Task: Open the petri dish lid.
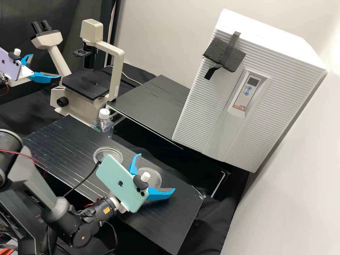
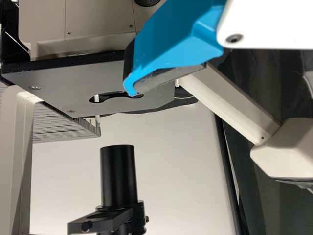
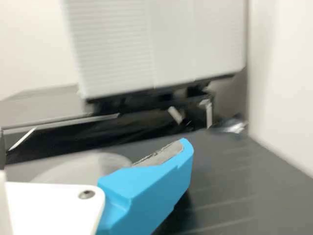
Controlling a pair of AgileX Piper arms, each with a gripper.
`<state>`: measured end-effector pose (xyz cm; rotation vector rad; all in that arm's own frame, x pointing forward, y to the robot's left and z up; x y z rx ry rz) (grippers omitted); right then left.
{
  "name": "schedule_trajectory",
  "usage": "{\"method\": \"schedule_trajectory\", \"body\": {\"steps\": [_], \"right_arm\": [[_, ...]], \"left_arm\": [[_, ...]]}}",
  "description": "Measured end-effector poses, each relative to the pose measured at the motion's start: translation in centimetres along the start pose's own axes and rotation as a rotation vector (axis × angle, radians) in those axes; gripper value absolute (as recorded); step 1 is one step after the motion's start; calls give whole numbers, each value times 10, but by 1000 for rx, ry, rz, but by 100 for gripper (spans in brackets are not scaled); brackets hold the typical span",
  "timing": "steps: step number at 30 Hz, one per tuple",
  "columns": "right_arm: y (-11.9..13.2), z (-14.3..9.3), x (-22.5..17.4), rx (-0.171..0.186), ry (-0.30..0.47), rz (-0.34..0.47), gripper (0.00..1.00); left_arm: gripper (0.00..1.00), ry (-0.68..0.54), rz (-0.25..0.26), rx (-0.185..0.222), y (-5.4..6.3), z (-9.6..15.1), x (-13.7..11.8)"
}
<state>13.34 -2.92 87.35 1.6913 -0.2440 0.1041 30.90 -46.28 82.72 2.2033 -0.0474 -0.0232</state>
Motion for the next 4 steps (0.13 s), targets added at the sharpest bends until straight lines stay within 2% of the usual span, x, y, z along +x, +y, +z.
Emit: {"method": "schedule_trajectory", "body": {"steps": [4], "right_arm": [[1, -13, 1, 8, 63, 51, 100]], "left_arm": [[100, 0, 0, 0, 0, 0, 0]]}}
